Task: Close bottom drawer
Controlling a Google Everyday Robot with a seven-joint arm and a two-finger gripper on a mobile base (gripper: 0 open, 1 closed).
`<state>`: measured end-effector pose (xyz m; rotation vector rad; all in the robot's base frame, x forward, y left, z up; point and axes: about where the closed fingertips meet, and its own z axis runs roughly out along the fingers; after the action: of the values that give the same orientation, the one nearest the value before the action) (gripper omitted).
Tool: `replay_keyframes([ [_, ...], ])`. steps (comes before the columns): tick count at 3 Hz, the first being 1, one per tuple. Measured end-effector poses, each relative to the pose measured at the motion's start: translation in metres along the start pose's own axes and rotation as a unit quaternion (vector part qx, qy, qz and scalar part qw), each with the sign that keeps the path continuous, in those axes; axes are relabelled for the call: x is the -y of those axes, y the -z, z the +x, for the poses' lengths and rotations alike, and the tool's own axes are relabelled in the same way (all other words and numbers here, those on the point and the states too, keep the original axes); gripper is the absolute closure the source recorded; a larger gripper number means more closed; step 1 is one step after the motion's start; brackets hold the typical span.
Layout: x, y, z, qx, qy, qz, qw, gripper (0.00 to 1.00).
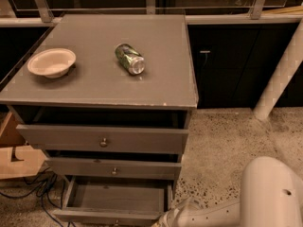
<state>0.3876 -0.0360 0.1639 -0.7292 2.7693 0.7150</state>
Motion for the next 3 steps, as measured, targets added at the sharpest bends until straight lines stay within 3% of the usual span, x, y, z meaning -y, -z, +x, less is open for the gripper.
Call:
replay_keyframes([
  [1, -0.014, 0.038, -0.038, 0.076, 0.038, -0.006, 0.9964, 1.0],
  [2, -0.014, 0.038, -0.038, 0.076, 0.038, -0.006, 0.9964, 1.0],
  [3, -0.011, 0.052, -0.018, 0.073, 0.008, 0.0, 0.9973, 1.0],
])
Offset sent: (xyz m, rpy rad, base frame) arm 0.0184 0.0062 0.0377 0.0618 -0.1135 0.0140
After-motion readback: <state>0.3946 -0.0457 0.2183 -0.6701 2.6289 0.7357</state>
